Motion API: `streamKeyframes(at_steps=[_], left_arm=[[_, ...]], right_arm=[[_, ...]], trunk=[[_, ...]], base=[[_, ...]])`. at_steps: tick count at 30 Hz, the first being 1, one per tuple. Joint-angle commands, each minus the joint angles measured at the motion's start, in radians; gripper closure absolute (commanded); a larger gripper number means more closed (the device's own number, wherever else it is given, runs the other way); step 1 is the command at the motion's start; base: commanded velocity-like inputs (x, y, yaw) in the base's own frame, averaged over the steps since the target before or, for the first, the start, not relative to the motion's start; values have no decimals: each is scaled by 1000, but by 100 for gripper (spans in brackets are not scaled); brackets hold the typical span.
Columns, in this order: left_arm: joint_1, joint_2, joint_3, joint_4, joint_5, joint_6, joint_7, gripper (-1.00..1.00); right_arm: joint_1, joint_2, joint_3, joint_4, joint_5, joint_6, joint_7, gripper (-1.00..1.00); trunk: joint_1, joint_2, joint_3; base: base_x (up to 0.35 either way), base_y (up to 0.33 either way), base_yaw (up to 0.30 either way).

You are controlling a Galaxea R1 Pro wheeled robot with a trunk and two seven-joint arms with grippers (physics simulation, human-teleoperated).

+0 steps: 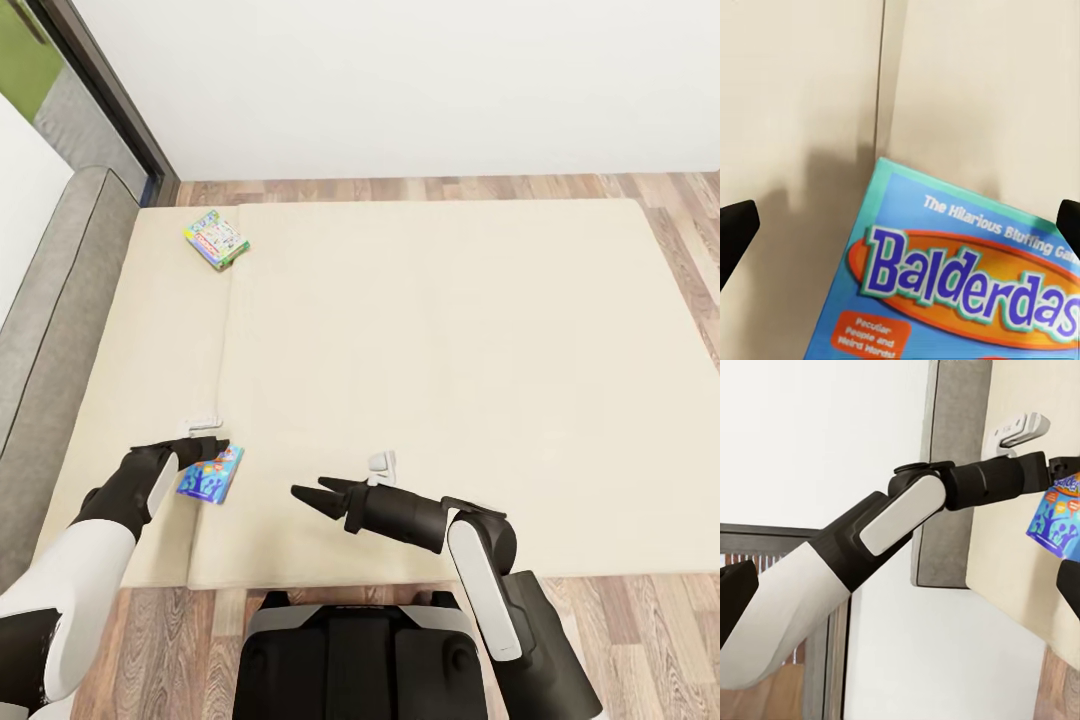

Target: Put all the toys in the child's room - the three board games (two on the bed and one on the table), the two jigsaw puzzles on the table, and the tennis ball on the table - inside the toy box on the table in the child's room.

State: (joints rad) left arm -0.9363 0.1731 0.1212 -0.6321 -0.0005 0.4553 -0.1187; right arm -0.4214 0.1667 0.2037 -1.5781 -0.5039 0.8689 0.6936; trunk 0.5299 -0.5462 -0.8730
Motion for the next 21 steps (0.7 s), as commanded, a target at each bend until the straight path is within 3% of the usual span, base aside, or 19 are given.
streamKeyframes(at_steps=[1, 9, 14, 21], left_arm=[[1, 0, 4, 17, 2, 7, -9, -100], [1, 55, 10, 17, 7, 12, -114, -100], [1, 68, 11, 17, 7, 14, -161, -100], [1, 70, 10, 17, 7, 14, -168, -100]], right_arm=[[0, 0, -1, 0, -1, 5, 1, -100], [0, 0, -1, -1, -1, 3, 0, -100], [0, 0, 3, 0, -1, 2, -3, -100], [0, 0, 5, -1, -1, 1, -6, -100]], trunk=[[1, -1, -1], [1, -1, -1], [1, -1, -1], [1, -1, -1]], base=[[0, 0, 0], [0, 0, 0], [0, 0, 0], [0, 0, 0]])
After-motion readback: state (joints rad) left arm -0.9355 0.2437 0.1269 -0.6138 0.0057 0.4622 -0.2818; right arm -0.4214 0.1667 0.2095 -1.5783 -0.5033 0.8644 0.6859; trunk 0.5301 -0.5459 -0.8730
